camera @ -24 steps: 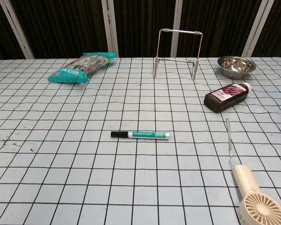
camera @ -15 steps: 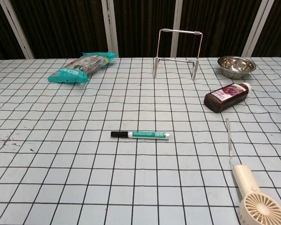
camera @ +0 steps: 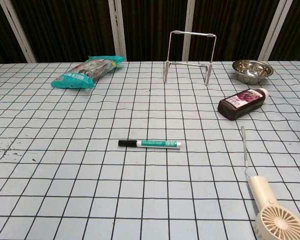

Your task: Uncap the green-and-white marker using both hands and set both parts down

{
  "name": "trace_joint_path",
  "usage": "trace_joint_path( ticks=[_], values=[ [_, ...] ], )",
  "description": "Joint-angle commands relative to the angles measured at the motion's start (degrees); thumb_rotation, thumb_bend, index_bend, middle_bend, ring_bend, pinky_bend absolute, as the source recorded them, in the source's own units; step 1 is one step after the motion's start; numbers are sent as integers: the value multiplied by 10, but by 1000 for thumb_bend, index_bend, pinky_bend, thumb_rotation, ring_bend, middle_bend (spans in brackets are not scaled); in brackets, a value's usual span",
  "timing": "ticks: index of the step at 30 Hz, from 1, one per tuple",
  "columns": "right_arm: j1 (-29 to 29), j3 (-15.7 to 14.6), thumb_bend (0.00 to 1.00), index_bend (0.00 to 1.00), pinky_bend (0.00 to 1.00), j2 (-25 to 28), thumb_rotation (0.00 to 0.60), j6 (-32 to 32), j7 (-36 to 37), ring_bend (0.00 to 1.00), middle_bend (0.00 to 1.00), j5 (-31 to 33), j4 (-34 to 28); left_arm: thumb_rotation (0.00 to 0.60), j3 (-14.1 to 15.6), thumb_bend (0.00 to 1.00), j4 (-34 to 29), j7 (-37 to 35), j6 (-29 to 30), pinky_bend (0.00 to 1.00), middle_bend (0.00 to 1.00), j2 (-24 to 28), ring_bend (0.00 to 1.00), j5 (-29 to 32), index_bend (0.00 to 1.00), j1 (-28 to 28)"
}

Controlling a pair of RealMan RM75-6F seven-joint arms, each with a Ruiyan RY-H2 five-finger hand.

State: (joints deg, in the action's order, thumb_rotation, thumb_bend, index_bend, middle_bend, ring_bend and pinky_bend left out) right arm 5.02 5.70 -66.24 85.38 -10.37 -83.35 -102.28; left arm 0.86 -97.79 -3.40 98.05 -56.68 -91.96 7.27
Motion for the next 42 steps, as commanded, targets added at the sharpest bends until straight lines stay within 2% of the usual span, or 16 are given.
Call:
trace_joint_path(
  ticks=[1, 7, 11, 16, 20, 26, 36, 42],
  values=[
    [8, 3, 344, 151, 40, -10, 600, -12, -9, 106, 92, 8, -5, 600, 1, 446, 0, 1, -2, 9, 0, 1, 0, 1, 65, 0],
    [37, 27, 344, 233, 40, -56, 600, -36, -65, 106, 92, 49, -47, 600, -2, 446, -8, 2, -1, 9, 0, 4, 0, 0, 64, -1],
    [86, 60, 344, 269, 40, -109, 600, -79, -126, 106, 92, 105, -81, 600, -2, 446, -7, 9, -9, 9, 0, 1, 0, 2, 65, -4],
    [159, 97, 344, 292, 40, -180, 600, -126, -217, 106, 92, 182, -82, 600, -2, 446, -1, 17, -18, 9, 0, -2, 0, 12, 65, -7],
    [219, 123, 344, 314, 40, -248, 600, -150, -275, 106, 92, 247, -55, 600, -7, 446, 4, 11, -21, 9, 0, 0, 0, 23, 64, -7],
    [280, 142, 344, 337, 40, -321, 600, -167, -310, 106, 92, 310, 4, 600, -10, 446, 17, 7, -30, 9, 0, 1, 0, 41, 65, -8],
    [346, 152, 345, 343, 40, -416, 600, -167, -330, 106, 92, 369, 102, 600, -16, 446, 51, -17, -49, 9, 0, -10, 0, 62, 64, -13],
    [368, 153, 344, 374, 40, -449, 600, -167, -337, 106, 92, 393, 139, 600, -19, 446, 71, -25, -67, 9, 0, -19, 0, 74, 64, -21]
  ],
)
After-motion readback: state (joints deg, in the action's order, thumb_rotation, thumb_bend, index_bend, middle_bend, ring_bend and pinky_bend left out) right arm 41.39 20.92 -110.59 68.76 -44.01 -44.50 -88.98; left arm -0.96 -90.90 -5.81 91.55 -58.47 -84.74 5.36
